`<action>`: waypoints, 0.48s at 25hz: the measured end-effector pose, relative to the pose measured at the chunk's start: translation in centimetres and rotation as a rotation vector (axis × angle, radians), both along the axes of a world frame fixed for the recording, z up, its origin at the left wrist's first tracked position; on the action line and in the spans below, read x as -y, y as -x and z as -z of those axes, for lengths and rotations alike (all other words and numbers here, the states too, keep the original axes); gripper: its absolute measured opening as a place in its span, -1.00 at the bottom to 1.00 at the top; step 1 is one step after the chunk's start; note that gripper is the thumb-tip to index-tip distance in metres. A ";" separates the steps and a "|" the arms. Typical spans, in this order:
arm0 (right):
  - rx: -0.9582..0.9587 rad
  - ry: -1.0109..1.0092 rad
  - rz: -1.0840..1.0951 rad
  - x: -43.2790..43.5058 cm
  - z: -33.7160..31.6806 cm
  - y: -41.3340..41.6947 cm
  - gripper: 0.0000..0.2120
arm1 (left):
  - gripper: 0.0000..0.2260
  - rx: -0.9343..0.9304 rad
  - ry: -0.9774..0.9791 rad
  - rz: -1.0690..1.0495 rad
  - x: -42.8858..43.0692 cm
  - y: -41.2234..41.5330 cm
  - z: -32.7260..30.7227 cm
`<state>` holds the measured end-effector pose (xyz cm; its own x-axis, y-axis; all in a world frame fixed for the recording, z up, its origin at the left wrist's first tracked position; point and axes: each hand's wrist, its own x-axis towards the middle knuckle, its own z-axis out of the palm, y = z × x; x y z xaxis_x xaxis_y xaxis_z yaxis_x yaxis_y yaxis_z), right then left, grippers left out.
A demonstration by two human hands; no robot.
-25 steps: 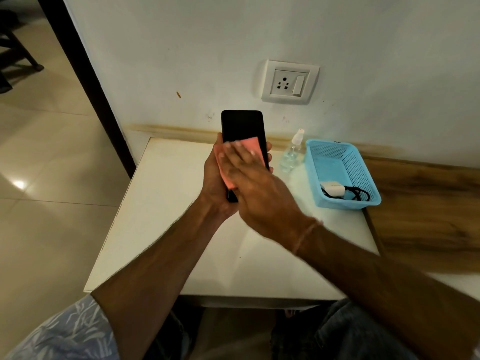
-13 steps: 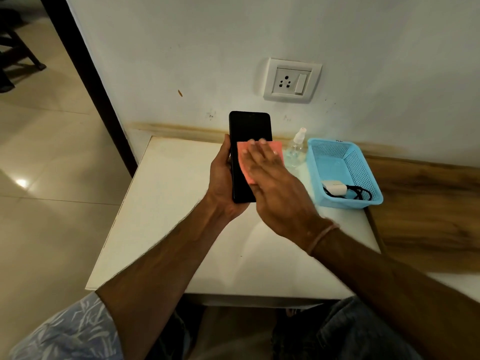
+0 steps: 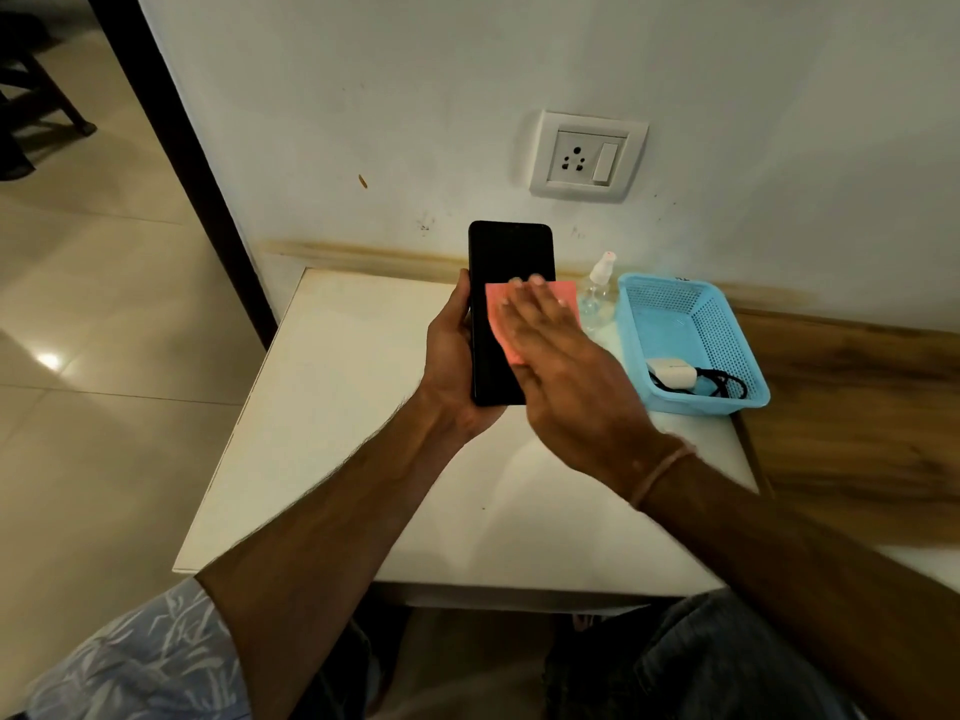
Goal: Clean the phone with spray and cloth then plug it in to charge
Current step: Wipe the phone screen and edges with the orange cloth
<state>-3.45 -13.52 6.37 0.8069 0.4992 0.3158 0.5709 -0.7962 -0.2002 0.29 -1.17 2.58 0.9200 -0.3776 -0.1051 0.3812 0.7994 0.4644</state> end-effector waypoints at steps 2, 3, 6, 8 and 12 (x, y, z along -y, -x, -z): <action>-0.013 0.032 -0.062 -1.7 1.1 1.0 -0.47 | -0.32 0.023 0.026 0.076 -0.2 0.1 -0.1; -0.010 0.076 -0.112 -1.7 1.8 1.9 -0.45 | -0.31 0.033 0.035 0.107 -0.4 0.2 -0.2; 0.033 0.204 -0.264 1.1 2.8 3.9 -0.40 | -0.33 0.053 0.054 0.068 -1.0 0.0 -0.2; 0.058 0.215 -0.299 3.3 2.5 3.6 -0.40 | -0.32 0.050 0.060 0.028 -0.9 0.0 -0.3; 0.070 0.108 -0.084 2.6 1.4 1.8 -0.48 | -0.32 0.021 0.053 0.007 -0.6 0.1 -0.4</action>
<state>-5.21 -16.12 4.96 0.7385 0.5981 0.3112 0.6462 -0.7597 -0.0733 0.20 -0.61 3.02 0.9192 -0.3883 -0.0651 0.3771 0.8207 0.4292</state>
